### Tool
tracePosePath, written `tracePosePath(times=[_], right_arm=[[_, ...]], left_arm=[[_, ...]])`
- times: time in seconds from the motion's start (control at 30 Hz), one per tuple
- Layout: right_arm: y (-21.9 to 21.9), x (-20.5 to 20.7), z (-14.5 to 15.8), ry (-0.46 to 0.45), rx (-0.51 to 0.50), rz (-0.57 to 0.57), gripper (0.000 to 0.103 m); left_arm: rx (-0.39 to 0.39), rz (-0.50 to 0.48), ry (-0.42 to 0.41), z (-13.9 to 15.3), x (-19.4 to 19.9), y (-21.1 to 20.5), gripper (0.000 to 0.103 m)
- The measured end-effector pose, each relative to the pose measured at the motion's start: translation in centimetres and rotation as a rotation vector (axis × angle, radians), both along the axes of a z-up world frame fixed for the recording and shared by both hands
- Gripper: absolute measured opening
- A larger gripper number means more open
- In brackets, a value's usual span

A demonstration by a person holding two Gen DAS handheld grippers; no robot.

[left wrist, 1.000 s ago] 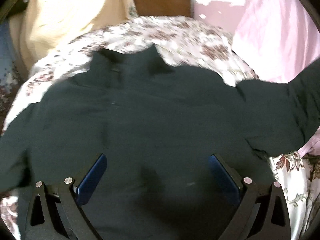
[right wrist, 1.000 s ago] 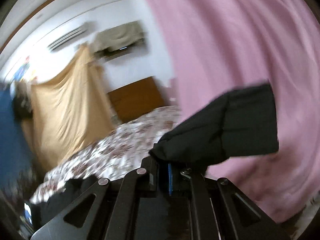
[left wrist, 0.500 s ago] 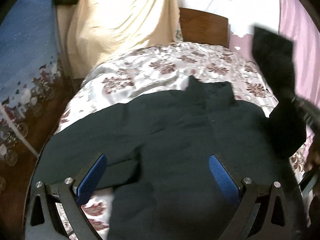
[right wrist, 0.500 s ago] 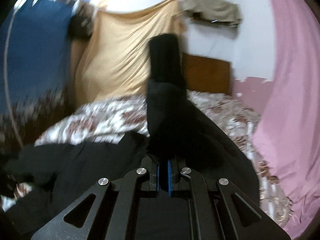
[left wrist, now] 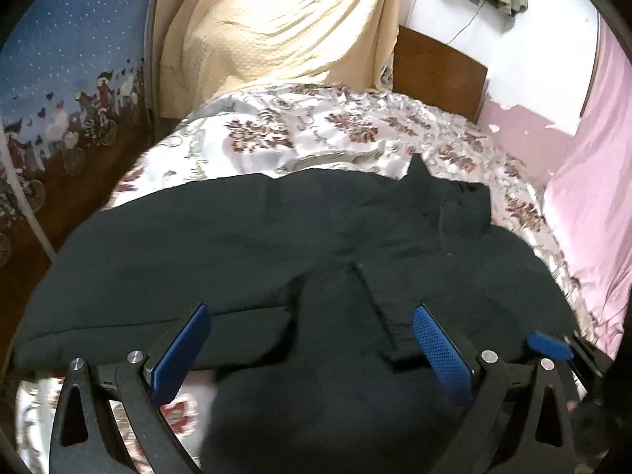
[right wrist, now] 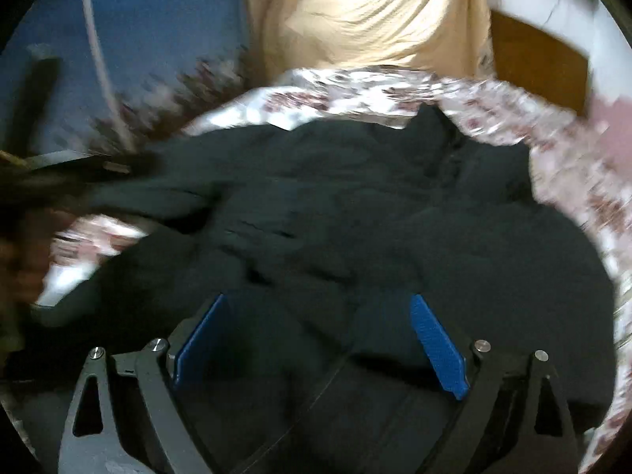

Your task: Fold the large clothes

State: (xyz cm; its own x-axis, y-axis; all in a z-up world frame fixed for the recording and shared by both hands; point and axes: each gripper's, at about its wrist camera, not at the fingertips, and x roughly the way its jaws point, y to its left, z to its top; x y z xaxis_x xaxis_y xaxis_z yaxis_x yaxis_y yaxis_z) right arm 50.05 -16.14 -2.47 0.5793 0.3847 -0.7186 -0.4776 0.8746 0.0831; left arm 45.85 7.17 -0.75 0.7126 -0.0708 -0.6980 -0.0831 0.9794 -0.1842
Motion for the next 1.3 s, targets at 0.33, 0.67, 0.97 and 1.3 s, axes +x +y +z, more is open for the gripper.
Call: tracePosePath(times=[0.33,0.67,0.97,1.3], right_arm=[[-20.2,-0.9,-0.7,-0.016,0.124,-0.567,0.090],[-20.3,-2.3,-9.2,0.089,0.078,-0.631,0.089],[-19.9,-1.6,-8.4,0.079,0.054,-0.613,0.097],[-22.5,-6.3,-6.5,-0.051,0.255,-0.651,0.102]], left_arm=[[0.062,-0.009,0.071,-4.0,4.0,-7.8,0.103],[0.109,0.008,0.157,-9.9,4.9,-8.8,0.103],[0.055,0.007,0.144,-9.5,4.6,-8.0,0.103],[0.039,0.171,0.115,-2.6,-2.0,1.2,0.103]])
